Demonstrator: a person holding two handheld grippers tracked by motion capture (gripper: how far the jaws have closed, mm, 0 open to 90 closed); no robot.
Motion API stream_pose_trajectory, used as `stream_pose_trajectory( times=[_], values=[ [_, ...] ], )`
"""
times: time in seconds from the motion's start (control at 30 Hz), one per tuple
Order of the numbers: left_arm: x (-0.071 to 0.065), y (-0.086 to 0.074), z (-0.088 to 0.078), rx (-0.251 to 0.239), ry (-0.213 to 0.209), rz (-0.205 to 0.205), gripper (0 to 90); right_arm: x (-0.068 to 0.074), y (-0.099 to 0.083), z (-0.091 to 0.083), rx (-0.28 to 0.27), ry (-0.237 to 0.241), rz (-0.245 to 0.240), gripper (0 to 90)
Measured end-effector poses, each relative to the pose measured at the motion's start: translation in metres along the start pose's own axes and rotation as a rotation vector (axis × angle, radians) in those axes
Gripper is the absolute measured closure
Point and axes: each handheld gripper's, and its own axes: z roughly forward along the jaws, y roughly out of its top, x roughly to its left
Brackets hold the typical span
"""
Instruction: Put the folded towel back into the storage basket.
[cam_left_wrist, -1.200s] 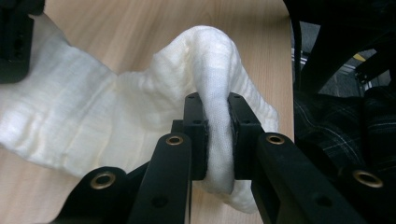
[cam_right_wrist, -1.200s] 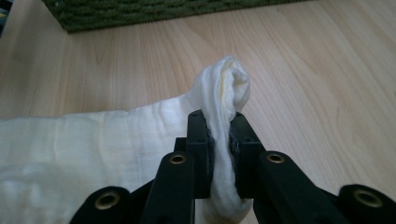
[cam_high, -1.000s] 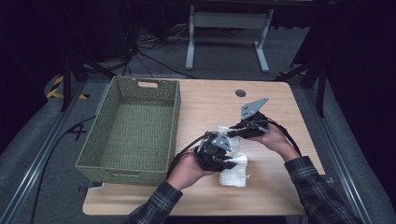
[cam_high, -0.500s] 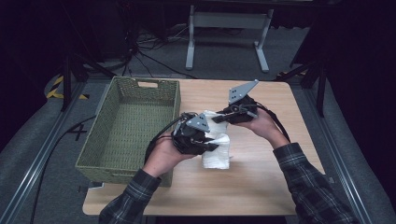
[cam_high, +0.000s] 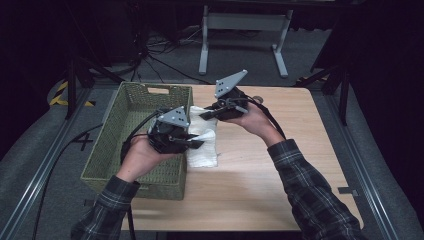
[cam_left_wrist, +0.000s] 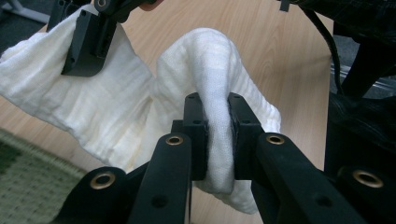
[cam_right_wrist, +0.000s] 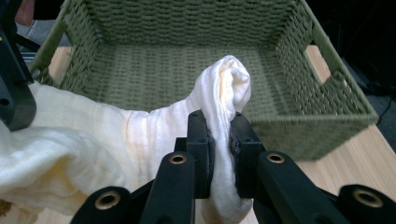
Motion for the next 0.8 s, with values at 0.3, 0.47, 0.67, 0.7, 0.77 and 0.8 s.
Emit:
stream_pose_trajectory(
  times=[0.3,0.47,0.67,0.7,0.77,0.8],
  values=[
    [0.012,-0.029,-0.033,-0.005,0.049,-0.029,80.8,0.000,0.032,0.033,-0.007,0.007,-0.027,81.8],
    [0.016,-0.051,-0.050,-0.007,0.065,-0.061,80.7,0.001,0.045,0.055,-0.006,0.024,-0.032,81.8],
    [0.016,-0.073,-0.056,0.002,0.062,-0.083,80.6,0.008,0.051,0.081,0.005,0.051,-0.043,81.8],
    [0.016,-0.077,-0.055,0.007,0.059,-0.086,80.6,0.009,0.052,0.084,0.009,0.055,-0.041,81.8],
    [0.016,-0.083,-0.053,0.021,0.055,-0.088,80.5,0.011,0.051,0.091,0.017,0.061,-0.046,81.8],
    [0.016,-0.086,-0.051,0.024,0.048,-0.091,80.4,0.012,0.050,0.093,0.020,0.061,-0.051,81.9]
  ],
)
